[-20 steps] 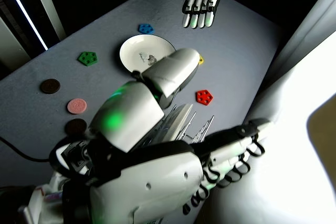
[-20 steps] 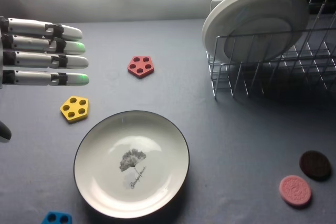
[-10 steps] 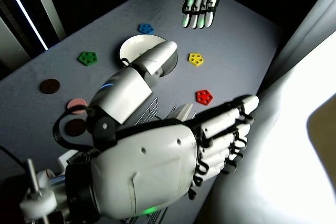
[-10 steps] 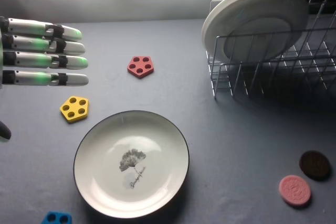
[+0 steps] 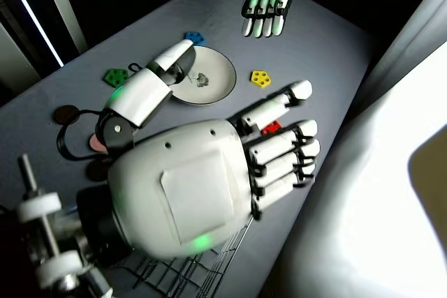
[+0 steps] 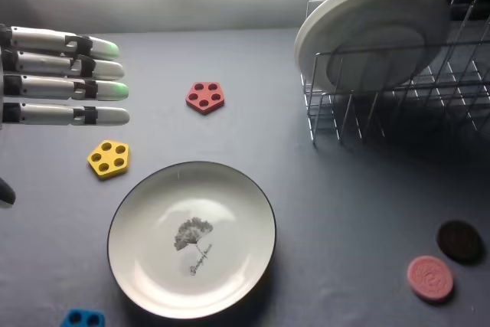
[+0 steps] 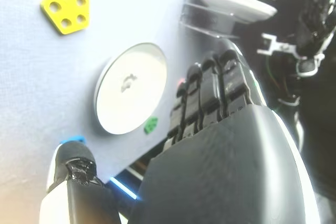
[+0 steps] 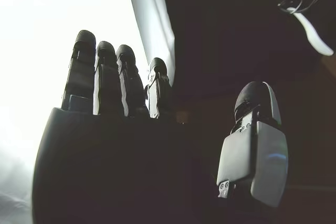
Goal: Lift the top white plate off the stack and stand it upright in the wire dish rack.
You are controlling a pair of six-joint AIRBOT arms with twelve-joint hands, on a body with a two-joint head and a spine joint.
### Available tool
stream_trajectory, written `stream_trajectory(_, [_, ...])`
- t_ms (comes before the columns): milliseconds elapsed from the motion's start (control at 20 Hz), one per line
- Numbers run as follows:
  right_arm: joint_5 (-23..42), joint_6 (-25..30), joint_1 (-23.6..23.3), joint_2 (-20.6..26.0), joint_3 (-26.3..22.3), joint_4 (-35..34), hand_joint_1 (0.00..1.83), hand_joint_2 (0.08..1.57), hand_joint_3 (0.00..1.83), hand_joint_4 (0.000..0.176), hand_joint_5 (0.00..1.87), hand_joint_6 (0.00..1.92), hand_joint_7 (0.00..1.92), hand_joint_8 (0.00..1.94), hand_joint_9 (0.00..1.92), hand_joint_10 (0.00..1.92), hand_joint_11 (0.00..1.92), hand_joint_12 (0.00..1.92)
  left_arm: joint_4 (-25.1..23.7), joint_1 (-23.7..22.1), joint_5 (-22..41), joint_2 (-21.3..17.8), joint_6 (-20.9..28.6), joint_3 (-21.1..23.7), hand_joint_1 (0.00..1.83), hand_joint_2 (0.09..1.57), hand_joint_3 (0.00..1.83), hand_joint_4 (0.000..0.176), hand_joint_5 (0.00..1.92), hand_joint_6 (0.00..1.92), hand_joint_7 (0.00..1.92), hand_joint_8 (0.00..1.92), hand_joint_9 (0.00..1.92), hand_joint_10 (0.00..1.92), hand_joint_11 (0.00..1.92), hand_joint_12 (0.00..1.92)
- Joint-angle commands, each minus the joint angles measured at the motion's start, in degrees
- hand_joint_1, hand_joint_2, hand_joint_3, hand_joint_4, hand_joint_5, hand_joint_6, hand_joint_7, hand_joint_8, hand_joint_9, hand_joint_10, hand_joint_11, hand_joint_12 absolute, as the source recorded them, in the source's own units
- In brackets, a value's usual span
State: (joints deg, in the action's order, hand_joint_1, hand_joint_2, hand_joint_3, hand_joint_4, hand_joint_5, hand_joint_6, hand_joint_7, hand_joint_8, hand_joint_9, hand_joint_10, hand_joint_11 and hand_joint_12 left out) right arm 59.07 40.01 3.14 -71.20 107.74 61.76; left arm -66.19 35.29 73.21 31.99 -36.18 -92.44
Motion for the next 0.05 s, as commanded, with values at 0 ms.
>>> stream_trajectory(0, [4.2, -1.8, -0.2, 0.9, 0.0, -5.6, 0.26, 0.94, 0.0, 0.176, 0.1, 0.01, 0.04, 0.0, 0.03, 0.01, 0.04, 0.15, 4.9, -1.1, 3.9, -0.6, -0.5, -0.2, 0.26, 0.98, 0.0, 0.0, 0.0, 0.0, 0.04, 0.0, 0.06, 0.0, 0.0, 0.26])
